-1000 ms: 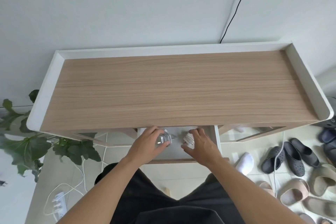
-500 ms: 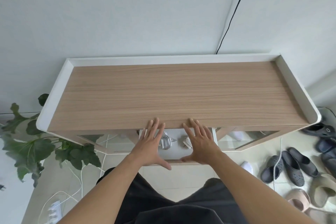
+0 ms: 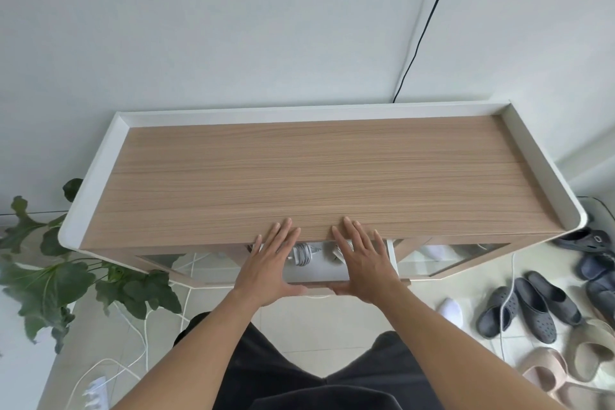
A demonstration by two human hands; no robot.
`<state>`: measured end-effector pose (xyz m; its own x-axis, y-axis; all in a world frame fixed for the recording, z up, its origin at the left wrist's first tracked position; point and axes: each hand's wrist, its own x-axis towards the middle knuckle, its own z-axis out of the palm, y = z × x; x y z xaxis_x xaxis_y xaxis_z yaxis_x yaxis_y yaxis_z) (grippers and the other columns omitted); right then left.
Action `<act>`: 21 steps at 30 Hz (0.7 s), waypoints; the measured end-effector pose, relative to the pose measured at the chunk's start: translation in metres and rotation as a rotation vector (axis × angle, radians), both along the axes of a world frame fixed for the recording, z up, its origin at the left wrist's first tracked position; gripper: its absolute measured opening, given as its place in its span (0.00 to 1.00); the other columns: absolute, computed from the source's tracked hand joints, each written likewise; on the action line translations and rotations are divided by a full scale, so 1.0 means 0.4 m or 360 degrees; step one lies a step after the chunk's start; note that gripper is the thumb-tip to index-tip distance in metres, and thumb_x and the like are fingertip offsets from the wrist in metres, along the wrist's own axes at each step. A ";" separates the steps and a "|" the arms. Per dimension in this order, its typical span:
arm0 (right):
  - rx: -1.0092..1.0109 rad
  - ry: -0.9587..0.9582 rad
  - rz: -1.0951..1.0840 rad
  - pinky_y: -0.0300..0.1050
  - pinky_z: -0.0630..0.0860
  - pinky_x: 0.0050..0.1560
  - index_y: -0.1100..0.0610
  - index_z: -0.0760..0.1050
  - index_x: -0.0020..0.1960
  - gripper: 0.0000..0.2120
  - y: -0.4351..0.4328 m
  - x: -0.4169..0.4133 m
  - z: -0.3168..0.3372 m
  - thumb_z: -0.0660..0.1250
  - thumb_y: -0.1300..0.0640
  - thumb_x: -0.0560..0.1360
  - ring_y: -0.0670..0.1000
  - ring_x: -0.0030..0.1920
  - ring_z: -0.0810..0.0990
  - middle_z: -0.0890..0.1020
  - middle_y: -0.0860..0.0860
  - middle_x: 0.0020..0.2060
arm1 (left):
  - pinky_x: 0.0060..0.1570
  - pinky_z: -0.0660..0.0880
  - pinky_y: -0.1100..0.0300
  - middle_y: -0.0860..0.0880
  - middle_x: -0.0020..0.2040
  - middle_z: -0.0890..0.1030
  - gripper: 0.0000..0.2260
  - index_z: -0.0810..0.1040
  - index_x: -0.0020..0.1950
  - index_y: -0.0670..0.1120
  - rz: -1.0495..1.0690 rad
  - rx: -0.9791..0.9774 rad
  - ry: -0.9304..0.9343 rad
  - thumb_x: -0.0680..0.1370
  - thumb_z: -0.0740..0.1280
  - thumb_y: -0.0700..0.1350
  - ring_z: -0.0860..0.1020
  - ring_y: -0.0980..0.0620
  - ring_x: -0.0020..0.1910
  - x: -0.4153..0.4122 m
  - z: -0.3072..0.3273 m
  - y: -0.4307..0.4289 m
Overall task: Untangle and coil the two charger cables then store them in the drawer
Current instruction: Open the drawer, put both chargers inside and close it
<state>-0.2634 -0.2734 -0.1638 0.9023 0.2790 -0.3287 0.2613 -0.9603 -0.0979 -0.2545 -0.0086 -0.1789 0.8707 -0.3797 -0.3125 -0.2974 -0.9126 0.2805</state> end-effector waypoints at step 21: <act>0.0379 -0.0235 -0.0392 0.53 0.48 0.89 0.51 0.41 0.91 0.33 0.026 0.153 -0.085 0.35 0.43 0.88 0.46 0.89 0.40 0.40 0.43 0.89 | 0.87 0.38 0.41 0.63 0.87 0.30 0.34 0.34 0.89 0.55 0.0375 -0.0086 -0.0064 0.88 0.45 0.66 0.30 0.53 0.87 0.171 -0.037 -0.081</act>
<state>-0.2020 -0.2631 -0.1979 0.9848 0.1008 -0.1418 0.0534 -0.9509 -0.3049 -0.1863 -0.0411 -0.1938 0.9485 -0.1800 -0.2606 -0.0901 -0.9422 0.3228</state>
